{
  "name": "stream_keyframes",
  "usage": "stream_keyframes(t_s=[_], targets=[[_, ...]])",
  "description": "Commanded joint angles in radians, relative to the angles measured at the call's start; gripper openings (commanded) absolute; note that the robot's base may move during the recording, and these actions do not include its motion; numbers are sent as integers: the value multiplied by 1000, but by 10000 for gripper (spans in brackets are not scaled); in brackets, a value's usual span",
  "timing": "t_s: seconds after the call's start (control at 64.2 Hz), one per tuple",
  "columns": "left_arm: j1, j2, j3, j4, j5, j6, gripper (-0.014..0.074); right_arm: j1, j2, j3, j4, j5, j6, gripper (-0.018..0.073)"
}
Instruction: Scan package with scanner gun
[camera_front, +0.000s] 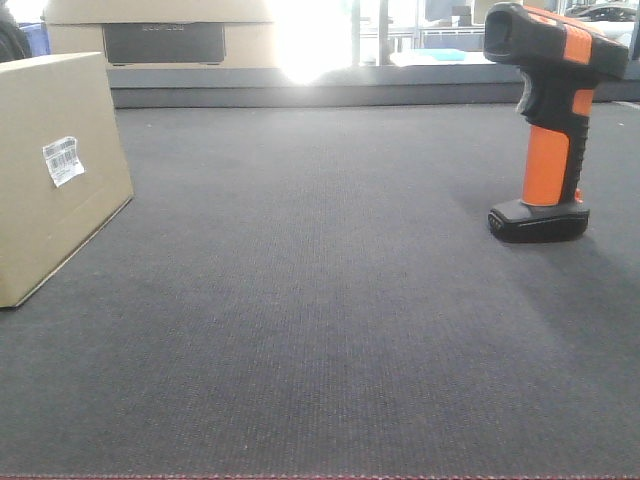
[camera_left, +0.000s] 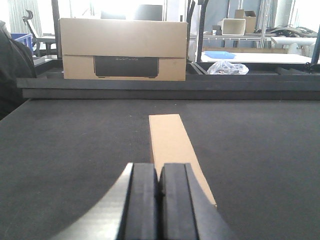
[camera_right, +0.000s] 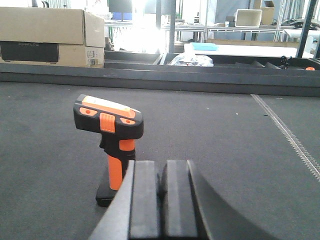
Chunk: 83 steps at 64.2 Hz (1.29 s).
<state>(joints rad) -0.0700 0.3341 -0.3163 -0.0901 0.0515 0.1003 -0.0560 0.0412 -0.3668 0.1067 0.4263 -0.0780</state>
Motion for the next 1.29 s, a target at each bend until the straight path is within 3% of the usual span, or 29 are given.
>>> stream_keyframes(t_s=[0.0,0.047,0.296,0.498,0.732,1.277], targets=[[-5,-15,8,57,-16,-7,-111,-6,-3,2,-2,-13,1,-153],[7,-31,22,90,6,-7,-111,-6,-3,2,-2,-13,1,-153],[107,-196,151,67,42,-7,-111,-6,-3,2,-2,-13,1,-153],[110,-334,314,67,0,-7,-111,-6,-3,2,-2,-13,1,-153],[105,-334,316,25,7,-7,-111,-6,-5,2,-2,-13,1,-153],[105,-334,316,25,-17,-7,-111,-6,-5,2,-2,-13,1,-153]])
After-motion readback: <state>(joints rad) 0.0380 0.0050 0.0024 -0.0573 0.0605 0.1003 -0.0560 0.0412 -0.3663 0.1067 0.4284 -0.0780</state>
